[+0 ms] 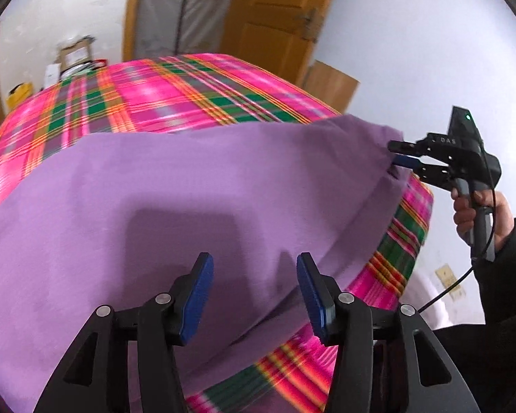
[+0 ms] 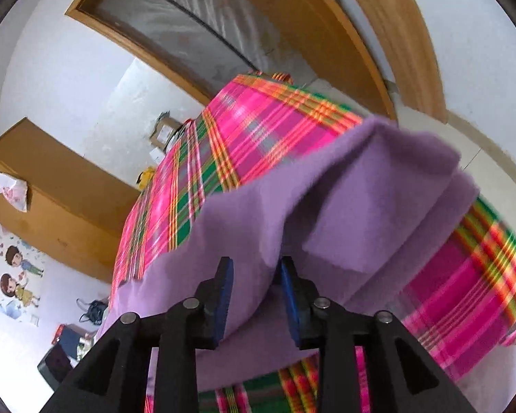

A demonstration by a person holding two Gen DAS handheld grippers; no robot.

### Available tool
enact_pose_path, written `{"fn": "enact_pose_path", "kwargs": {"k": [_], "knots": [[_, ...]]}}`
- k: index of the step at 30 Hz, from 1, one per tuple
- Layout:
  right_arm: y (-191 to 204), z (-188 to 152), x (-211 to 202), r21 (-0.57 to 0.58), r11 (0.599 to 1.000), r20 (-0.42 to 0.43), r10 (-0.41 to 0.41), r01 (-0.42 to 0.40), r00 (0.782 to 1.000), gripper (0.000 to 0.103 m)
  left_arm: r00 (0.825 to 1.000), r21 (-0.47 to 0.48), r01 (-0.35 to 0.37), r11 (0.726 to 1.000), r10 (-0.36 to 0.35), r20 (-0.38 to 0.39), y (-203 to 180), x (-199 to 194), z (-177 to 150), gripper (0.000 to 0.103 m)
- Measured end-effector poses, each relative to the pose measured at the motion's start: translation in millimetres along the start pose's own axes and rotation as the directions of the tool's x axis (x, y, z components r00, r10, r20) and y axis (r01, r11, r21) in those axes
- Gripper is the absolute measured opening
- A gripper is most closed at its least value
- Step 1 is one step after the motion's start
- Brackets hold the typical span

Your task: Fold clothes

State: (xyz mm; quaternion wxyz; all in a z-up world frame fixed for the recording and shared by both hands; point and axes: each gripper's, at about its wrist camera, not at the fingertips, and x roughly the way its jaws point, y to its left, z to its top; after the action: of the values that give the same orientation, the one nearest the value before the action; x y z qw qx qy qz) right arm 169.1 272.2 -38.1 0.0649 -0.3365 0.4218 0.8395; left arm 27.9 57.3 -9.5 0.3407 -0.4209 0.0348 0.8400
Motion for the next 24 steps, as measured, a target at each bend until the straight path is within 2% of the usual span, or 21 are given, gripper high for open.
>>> {"fn": "enact_pose_path", "kwargs": {"k": [4,9,10,11,13,20,21,24], "knots": [[-1,-11,18,-0.002,1.0,-0.055,0.015,-0.015,0.998,0.03,1.0,0.039,-0.003,0.999,0.004,-0.016,-11,11,2,0.053],[4,-9,28,-0.021,0.998,-0.056,0.056,-0.057,0.997,0.03,1.0,0.071,0.002,0.997,-0.001,-0.01,-20,14,4,0.053],[6,-9,28,-0.023,0.997,-0.058,0.068,-0.07,0.996,0.028,1.0,0.079,0.005,0.997,-0.005,-0.008,-21,15,5,0.053],[8,-9,27,-0.028,0.996,-0.056,0.084,-0.086,0.995,0.017,1.0,0.089,0.01,0.996,-0.009,-0.006,-23,15,5,0.053],[11,-9,24,-0.036,0.993,-0.043,0.109,-0.11,0.993,0.008,1.0,0.108,0.012,0.994,-0.011,-0.007,-28,16,4,0.053],[15,0,-2,-0.015,0.981,0.031,0.192,-0.192,0.981,0.006,1.0,0.164,-0.012,0.986,0.014,-0.009,-43,21,2,0.052],[16,3,-5,-0.016,0.98,0.039,0.197,-0.196,0.98,0.006,1.0,0.173,-0.016,0.985,0.018,-0.007,-45,22,2,0.05],[17,7,-13,-0.024,0.978,0.054,0.207,-0.206,0.977,0.006,0.999,0.196,-0.032,0.98,0.034,-0.009,-52,27,2,0.031]]}}
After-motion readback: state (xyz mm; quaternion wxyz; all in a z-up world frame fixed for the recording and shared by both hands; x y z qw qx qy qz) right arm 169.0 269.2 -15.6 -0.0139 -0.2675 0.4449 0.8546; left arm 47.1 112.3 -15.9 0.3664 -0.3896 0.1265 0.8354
